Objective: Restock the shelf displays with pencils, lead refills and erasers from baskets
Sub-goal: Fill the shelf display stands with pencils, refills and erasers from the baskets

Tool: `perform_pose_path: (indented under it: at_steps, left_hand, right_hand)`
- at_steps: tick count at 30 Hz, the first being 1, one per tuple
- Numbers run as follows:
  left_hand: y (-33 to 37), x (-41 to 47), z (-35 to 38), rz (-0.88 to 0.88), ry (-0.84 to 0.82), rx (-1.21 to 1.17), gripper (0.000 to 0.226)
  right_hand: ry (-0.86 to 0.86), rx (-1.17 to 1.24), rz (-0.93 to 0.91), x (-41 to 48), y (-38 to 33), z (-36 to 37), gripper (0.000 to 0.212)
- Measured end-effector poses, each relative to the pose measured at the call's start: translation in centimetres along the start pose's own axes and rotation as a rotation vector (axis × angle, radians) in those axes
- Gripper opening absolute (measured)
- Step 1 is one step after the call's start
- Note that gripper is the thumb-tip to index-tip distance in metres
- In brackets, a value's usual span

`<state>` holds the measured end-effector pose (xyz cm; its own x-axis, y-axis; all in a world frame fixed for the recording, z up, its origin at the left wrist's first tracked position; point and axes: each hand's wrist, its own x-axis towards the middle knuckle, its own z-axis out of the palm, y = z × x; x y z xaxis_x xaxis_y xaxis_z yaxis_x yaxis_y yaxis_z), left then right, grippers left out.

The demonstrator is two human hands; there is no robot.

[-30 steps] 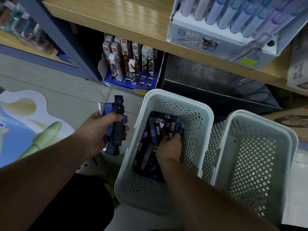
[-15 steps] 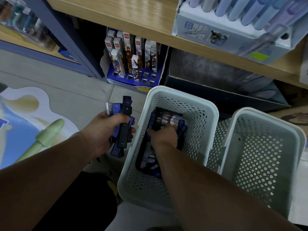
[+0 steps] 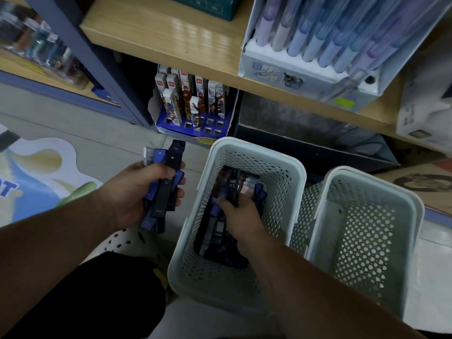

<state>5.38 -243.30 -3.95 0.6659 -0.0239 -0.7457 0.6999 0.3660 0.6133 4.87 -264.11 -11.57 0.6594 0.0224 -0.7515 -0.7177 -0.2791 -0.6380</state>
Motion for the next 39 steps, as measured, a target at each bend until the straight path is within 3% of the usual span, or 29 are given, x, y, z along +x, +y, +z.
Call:
perform_pose_path:
  at_steps: [6,12,16,23,31,39]
  left_hand:
    - [0.5,-3.2,4.2,-0.032,0.045,0.15,0.021]
    - [2.8,-8.0,9.9,0.038,-0.002,0.204,0.02]
    - [3.4,-12.3,14.5,0.057,-0.018,0.206,0.015]
    - [2.8,-19.3,21.7,0.138,-0.134,0.156,0.028]
    - [1.3,-23.7,27.8,0.165,-0.129,0.041,0.026]
    - [1.3,-21.2,32.1,0.15,-0.097,0.074,0.028]
  right_hand:
    - [-0.225,0.097,-0.034,-5.2,-3.7,-3.9,0.023]
    - [-0.299,0.226,-0.169,-11.9,-8.3,-9.0,0.015]
    - [-0.256,0.215,-0.278,-16.5,-10.2,-12.7,0.013]
    - [-0.272,0.235,-0.451,-24.1,-12.2,-19.9,0.016]
    - [-0.265,0.554,-0.43,-27.6,-12.6,-24.3,0.028]
    - [-0.066,0.545,-0.453,-25.6,-12.1,-25.9,0.02]
